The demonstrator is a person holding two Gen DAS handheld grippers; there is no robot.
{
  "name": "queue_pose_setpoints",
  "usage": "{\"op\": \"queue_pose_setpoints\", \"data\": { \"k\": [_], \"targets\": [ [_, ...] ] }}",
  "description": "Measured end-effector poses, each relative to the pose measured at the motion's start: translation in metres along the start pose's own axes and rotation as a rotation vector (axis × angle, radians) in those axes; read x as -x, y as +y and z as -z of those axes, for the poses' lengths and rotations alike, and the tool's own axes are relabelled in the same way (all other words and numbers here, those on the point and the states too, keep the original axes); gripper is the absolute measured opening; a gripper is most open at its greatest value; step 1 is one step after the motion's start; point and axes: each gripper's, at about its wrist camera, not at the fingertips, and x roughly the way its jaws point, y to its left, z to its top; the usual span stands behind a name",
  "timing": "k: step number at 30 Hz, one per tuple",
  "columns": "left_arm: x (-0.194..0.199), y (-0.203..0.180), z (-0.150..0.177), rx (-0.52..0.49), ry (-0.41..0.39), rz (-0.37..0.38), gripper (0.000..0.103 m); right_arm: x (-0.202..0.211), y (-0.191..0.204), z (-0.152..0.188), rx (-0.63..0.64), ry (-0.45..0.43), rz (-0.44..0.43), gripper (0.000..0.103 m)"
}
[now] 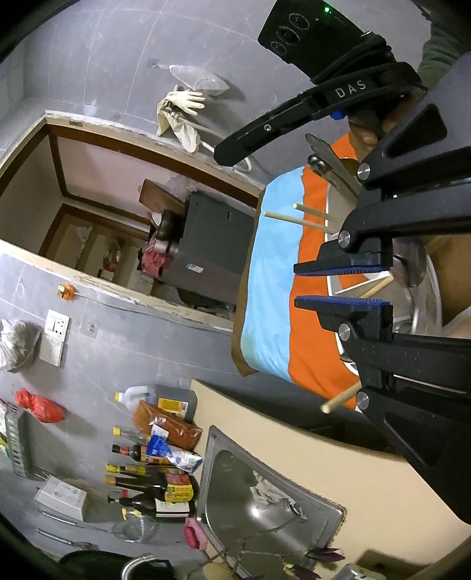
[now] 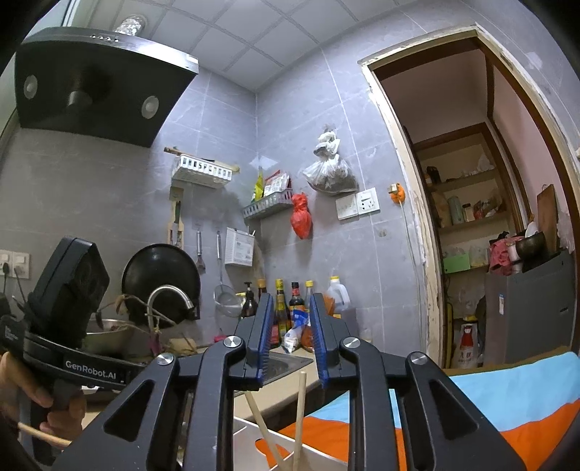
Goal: Organize utensils
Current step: 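Lower both into the caddy and open both tools to release them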
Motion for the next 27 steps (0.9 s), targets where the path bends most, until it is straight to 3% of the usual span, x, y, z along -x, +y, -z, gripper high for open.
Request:
{"op": "queue_pose_setpoints", "data": {
  "k": [4, 11, 22, 27],
  "targets": [
    [0.004, -0.002, 0.0, -0.009, -0.019, -0.003, 0.017, 0.005, 0.0, -0.006, 0.0, -0.006, 0.008, 0.022],
    [0.017, -0.007, -0.003, -0.003, -0.076, -0.004, 0.036, 0.019, 0.0, -0.019, -0.001, -0.017, 0.026, 0.045],
    [0.05, -0.025, 0.01, 0.008, -0.219, -0.052, 0.08, 0.057, -0.007, -0.04, -0.012, -0.012, 0.099, 0.071],
    [0.066, -0.046, 0.02, -0.036, -0.289, -0.116, 0.087, 0.081, -0.01, -0.043, -0.017, 0.033, 0.163, 0.082]
  ]
}}
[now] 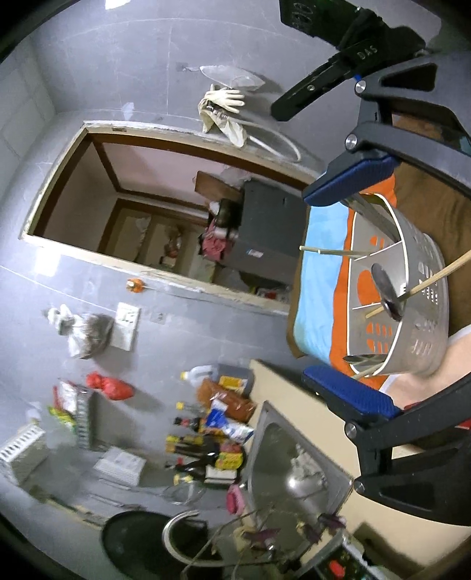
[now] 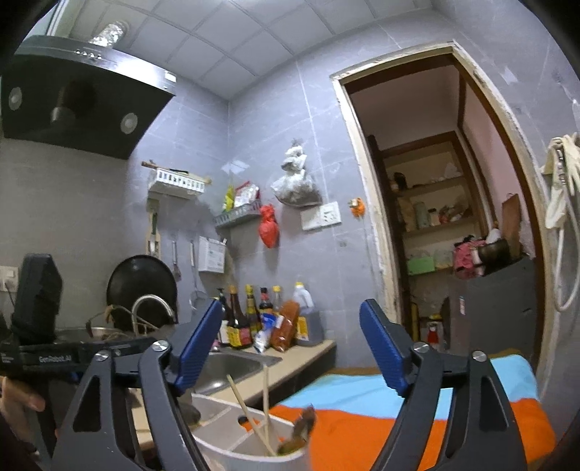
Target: Organize utensils
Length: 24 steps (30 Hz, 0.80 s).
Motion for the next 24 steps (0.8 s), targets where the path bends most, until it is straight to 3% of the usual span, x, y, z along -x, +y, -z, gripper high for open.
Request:
{"op": "queue_pose_setpoints", "data": {
  "k": [4, 6, 11, 15, 24],
  "targets": [
    [0.014, -0.014, 0.007, -0.039, -0.044, -0.03, 0.093, 0.023, -0.007, -0.002, -0.016, 0.033, 0.059, 0.088],
    [0.024, -0.022, 0.013, -0.056, -0.069, -0.048, 0.096, 0.035, -0.01, -0.003, -0.024, 0.044, 0.086, 0.096],
    [0.044, -0.037, 0.026, -0.08, -0.103, -0.087, 0.097, 0.067, -0.017, -0.006, -0.046, 0.07, 0.148, 0.103],
    [0.055, -0.049, 0.039, -0.09, -0.088, -0.109, 0.098, 0.094, -0.019, -0.009, -0.059, 0.09, 0.18, 0.103],
    [0.08, -0.068, 0.055, -0.071, -0.068, -0.077, 0.098, 0.155, -0.012, -0.039, -0.039, 0.108, 0.217, 0.103]
  ]
}}
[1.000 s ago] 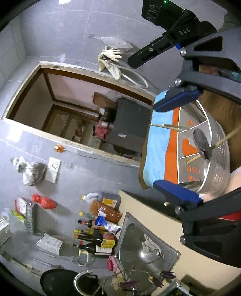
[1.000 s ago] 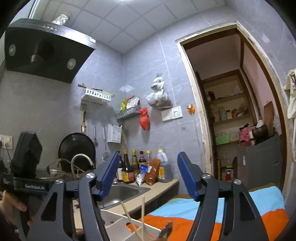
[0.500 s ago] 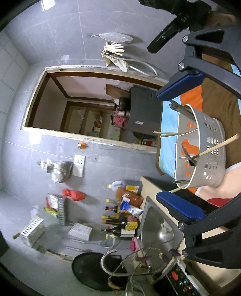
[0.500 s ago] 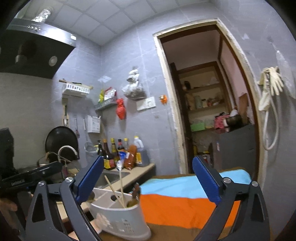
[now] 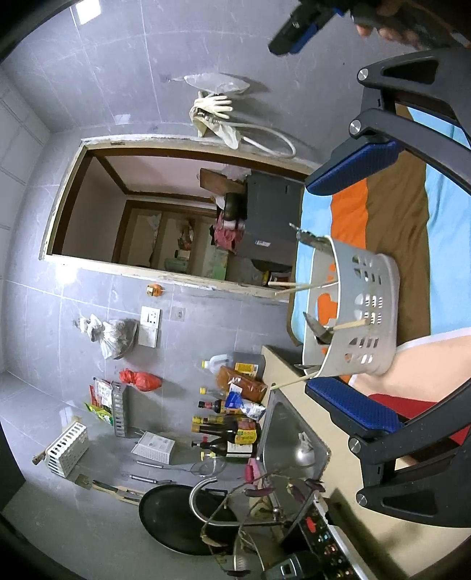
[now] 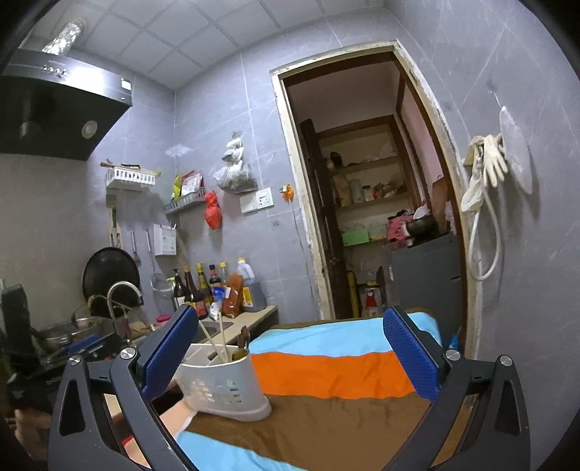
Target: Organize utensils
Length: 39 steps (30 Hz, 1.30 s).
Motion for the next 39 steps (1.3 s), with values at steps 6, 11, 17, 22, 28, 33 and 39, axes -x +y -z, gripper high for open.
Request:
{"op": "queue_pose_setpoints", "data": {
  "k": [6, 11, 17, 22, 28, 33, 39],
  "targets": [
    [0.016, -0.016, 0.002, -0.027, 0.005, 0.0, 0.098, 0.031, 0.005, -0.006, 0.06, 0.053, 0.018, 0.103],
    [0.029, -0.029, 0.014, -0.056, 0.008, -0.004, 0.098, 0.046, 0.008, 0.011, 0.072, 0.067, 0.041, 0.103],
    [0.036, -0.036, 0.029, -0.063, 0.008, -0.019, 0.098, 0.053, 0.013, 0.04, 0.126, 0.054, 0.133, 0.103],
    [0.04, -0.037, 0.043, -0.076, -0.006, -0.054, 0.098, 0.053, 0.015, 0.057, 0.171, 0.049, 0.198, 0.103],
    [0.038, -0.032, 0.062, -0.058, 0.014, -0.084, 0.098, 0.05, 0.014, 0.073, 0.18, 0.056, 0.235, 0.103],
    [0.037, -0.027, 0.074, -0.04, 0.026, -0.09, 0.098, 0.047, 0.011, 0.08, 0.172, 0.069, 0.242, 0.103],
    [0.039, -0.026, 0.077, -0.054, 0.019, -0.112, 0.098, 0.047, 0.01, 0.083, 0.163, 0.079, 0.245, 0.103]
  ]
}}
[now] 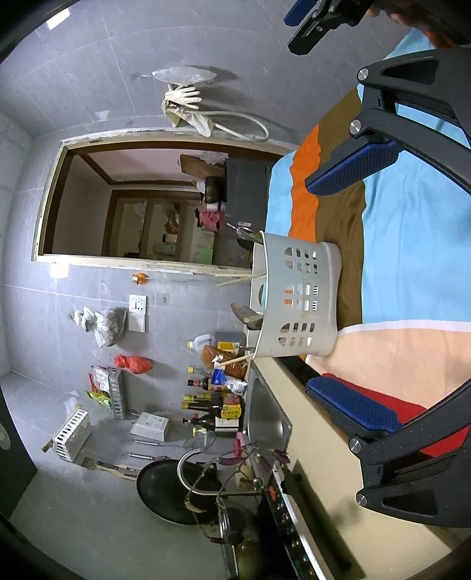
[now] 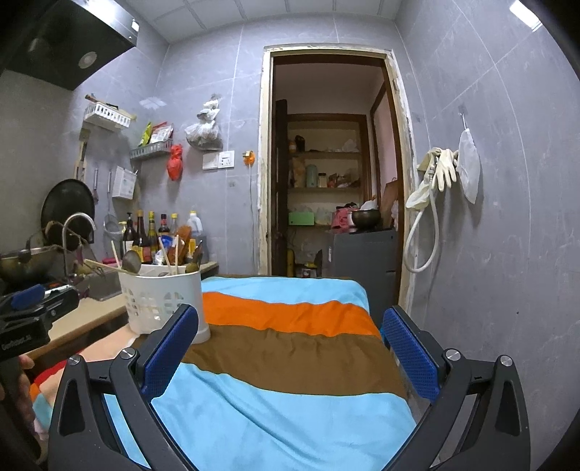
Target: Organize utensils
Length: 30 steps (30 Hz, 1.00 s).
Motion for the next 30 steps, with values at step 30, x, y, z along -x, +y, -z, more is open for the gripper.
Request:
{"op": "queue_pose_setpoints", "data": {
  "k": [30],
  "targets": [
    [-0.0001, 0.0024, 0.001, 0.0, 0.005, -0.005, 0.098, -0.0002, 0.0004, -0.0004, 0.0, 0.0, 0.0, 0.103]
  ]
}}
